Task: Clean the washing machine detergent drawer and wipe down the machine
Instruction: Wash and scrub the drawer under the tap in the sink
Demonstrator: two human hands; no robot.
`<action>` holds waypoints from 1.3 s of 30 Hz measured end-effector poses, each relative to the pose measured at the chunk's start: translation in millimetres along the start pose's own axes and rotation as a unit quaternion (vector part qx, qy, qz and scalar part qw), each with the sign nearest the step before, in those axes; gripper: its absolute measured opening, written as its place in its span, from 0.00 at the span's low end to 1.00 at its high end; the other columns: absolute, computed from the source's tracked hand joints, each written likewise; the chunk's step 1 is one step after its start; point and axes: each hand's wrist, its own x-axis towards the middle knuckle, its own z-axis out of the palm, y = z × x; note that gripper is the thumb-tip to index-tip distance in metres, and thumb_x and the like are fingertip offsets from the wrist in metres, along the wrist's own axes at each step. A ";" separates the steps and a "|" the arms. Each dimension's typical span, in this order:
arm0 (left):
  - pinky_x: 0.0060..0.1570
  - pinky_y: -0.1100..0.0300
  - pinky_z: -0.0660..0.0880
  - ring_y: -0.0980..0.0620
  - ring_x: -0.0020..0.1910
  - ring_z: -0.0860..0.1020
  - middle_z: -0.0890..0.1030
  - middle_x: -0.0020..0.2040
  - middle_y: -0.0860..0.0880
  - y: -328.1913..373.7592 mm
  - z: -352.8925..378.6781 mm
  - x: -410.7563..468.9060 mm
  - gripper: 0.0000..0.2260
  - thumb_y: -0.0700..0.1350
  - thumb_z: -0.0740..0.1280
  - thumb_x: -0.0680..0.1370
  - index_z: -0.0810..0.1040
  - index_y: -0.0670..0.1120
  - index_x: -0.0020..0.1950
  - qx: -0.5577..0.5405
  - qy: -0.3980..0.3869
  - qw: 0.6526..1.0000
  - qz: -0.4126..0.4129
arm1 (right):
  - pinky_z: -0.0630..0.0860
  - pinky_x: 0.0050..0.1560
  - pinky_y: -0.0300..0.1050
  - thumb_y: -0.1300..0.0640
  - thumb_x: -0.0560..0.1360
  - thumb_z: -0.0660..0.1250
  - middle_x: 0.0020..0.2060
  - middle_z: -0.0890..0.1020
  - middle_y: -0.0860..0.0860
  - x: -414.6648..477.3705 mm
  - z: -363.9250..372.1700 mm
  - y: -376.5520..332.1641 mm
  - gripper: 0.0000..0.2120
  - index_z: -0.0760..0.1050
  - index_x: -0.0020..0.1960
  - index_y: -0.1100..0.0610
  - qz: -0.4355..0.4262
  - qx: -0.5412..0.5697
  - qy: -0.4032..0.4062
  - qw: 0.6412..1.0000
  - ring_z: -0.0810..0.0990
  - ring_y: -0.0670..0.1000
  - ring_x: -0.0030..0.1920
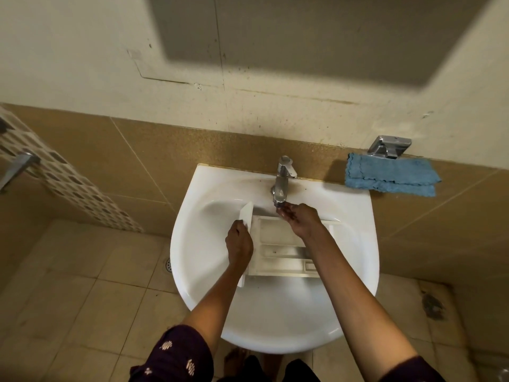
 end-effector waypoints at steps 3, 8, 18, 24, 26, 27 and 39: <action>0.42 0.56 0.65 0.47 0.39 0.68 0.70 0.34 0.48 -1.3 0.4 0.9 0.13 0.43 0.49 0.80 0.67 0.42 0.39 0.005 -0.002 1.000 -0.001 | 0.68 0.64 0.50 0.74 0.78 0.49 0.62 0.72 0.68 0.5 5.0 -0.5 0.12 0.71 0.51 0.75 0.074 0.056 -0.037 0.995 0.69 0.63 0.68; 0.42 0.57 0.64 0.47 0.39 0.68 0.70 0.35 0.48 0.4 0.2 0.0 0.13 0.43 0.50 0.81 0.66 0.42 0.39 0.001 -0.002 1.000 0.000 | 0.66 0.65 0.49 0.71 0.80 0.49 0.40 0.75 0.61 5.0 4.9 8.5 0.14 0.71 0.44 0.70 0.100 0.096 -0.090 0.986 0.69 0.60 0.68; 0.42 0.57 0.64 0.47 0.39 0.69 0.71 0.36 0.46 0.5 -0.4 -1.3 0.13 0.43 0.49 0.81 0.68 0.40 0.41 -0.004 -0.001 1.000 0.006 | 0.73 0.52 0.44 0.63 0.75 0.63 0.58 0.78 0.61 -12.0 -15.1 38.7 0.14 0.73 0.59 0.67 -0.113 -0.722 -0.059 0.680 0.76 0.59 0.59; 0.42 0.57 0.64 0.47 0.39 0.68 0.69 0.33 0.48 -2.2 0.5 0.5 0.14 0.43 0.50 0.81 0.65 0.42 0.37 -0.004 -0.001 1.000 0.013 | 0.70 0.59 0.45 0.66 0.76 0.58 0.61 0.76 0.59 -39.8 -19.7 91.0 0.16 0.71 0.64 0.62 -0.180 -0.754 -0.083 0.626 0.74 0.58 0.61; 0.41 0.57 0.64 0.47 0.38 0.68 0.69 0.33 0.48 -2.5 0.9 0.9 0.13 0.43 0.50 0.81 0.66 0.41 0.39 -0.006 -0.001 1.000 0.011 | 0.70 0.61 0.46 0.66 0.76 0.57 0.63 0.75 0.56 -36.6 -29.6 93.1 0.19 0.71 0.66 0.58 -0.174 -0.749 -0.050 0.638 0.74 0.56 0.63; 0.41 0.57 0.64 0.47 0.38 0.68 0.69 0.33 0.48 -2.6 1.1 1.2 0.13 0.43 0.50 0.81 0.66 0.41 0.39 -0.007 -0.002 1.000 0.008 | 0.71 0.60 0.46 0.65 0.76 0.57 0.62 0.76 0.56 -36.0 -33.7 90.8 0.19 0.72 0.65 0.58 -0.166 -0.753 -0.021 0.636 0.74 0.56 0.62; 0.48 0.55 0.67 0.44 0.43 0.71 0.73 0.40 0.43 -4.7 2.7 3.4 0.14 0.44 0.49 0.81 0.69 0.40 0.44 0.000 -0.001 1.000 -0.001 | 0.72 0.59 0.46 0.65 0.75 0.57 0.62 0.75 0.54 -30.2 -51.8 86.3 0.17 0.73 0.62 0.59 -0.188 -0.754 0.011 0.630 0.75 0.56 0.61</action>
